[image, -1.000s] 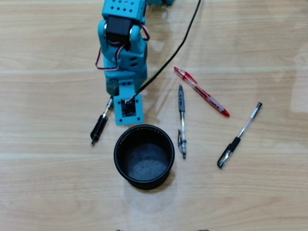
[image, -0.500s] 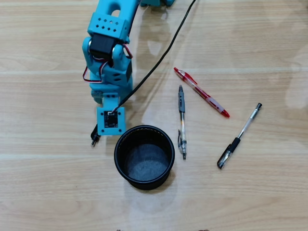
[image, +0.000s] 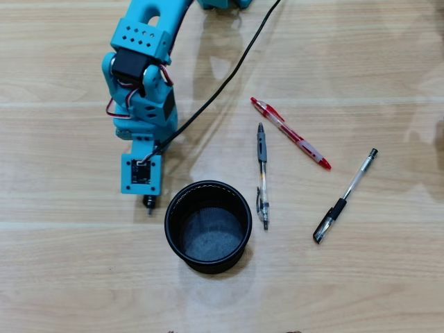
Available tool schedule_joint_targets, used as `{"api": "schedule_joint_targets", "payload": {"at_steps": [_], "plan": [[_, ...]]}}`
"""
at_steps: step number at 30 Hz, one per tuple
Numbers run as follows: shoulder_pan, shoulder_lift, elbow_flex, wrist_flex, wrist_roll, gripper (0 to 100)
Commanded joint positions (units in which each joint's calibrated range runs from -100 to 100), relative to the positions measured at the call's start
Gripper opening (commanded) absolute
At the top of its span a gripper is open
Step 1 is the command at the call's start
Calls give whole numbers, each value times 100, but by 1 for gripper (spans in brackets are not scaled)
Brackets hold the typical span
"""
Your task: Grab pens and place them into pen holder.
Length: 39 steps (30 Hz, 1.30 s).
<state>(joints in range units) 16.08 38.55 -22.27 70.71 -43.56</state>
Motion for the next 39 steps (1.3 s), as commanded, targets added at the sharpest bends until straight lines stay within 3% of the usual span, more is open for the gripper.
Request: {"api": "schedule_joint_targets", "payload": {"at_steps": [1, 7, 12, 19, 23, 34, 39], "plan": [[295, -18, 22, -19, 22, 2], [722, -280, -847, 513, 378, 2], [940, -795, -2513, 1201, 869, 2], [480, -973, -5157, 2112, 1517, 2], [21, -947, -5465, 2103, 2333, 2], [-1092, -998, -5465, 1485, 5302, 2], [-1213, -939, -5320, 771, 5934, 2]]}}
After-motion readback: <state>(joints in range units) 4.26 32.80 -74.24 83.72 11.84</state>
